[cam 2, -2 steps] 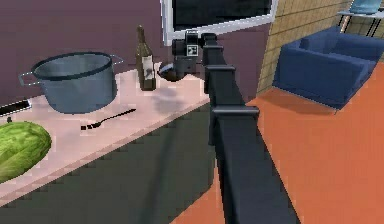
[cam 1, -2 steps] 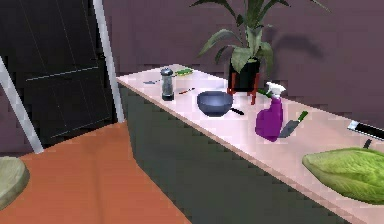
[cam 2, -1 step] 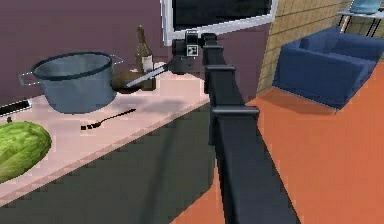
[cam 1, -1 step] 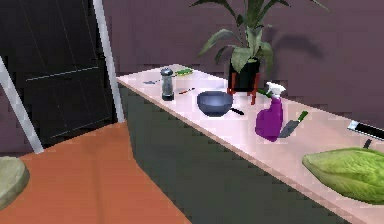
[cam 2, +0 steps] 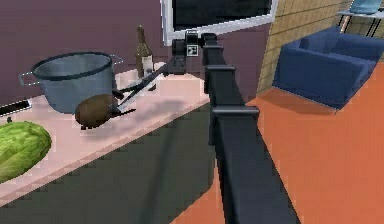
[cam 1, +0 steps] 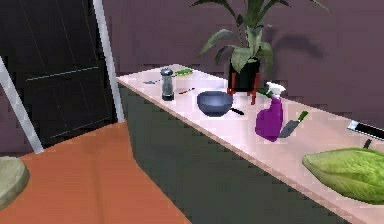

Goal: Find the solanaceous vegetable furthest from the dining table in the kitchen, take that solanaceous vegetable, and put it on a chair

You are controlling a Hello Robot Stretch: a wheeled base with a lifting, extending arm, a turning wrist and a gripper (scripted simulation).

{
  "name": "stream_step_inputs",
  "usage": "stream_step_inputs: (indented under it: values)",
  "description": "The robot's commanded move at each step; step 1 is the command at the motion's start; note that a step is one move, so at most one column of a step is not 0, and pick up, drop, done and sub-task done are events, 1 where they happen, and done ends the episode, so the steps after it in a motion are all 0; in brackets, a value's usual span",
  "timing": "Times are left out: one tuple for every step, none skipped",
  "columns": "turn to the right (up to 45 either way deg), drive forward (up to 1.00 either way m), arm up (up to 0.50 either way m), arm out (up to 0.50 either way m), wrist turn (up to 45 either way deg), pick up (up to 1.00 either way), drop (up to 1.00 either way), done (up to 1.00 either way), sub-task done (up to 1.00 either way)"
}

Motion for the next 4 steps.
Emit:
stream_step_inputs:
  values:
    - [0.0, 0.00, 0.00, 0.00, -27.0, 0.00, 0.00, 0.00, 0.00]
    - [0.0, 0.00, 0.00, -0.46, 0.0, 0.00, 0.00, 0.00, 0.00]
    - [-45.0, 0.00, 0.00, 0.00, 0.0, 0.00, 0.00, 0.00, 0.00]
    - [-45.0, 0.00, 0.00, 0.00, 0.0, 0.00, 0.00, 0.00, 0.00]
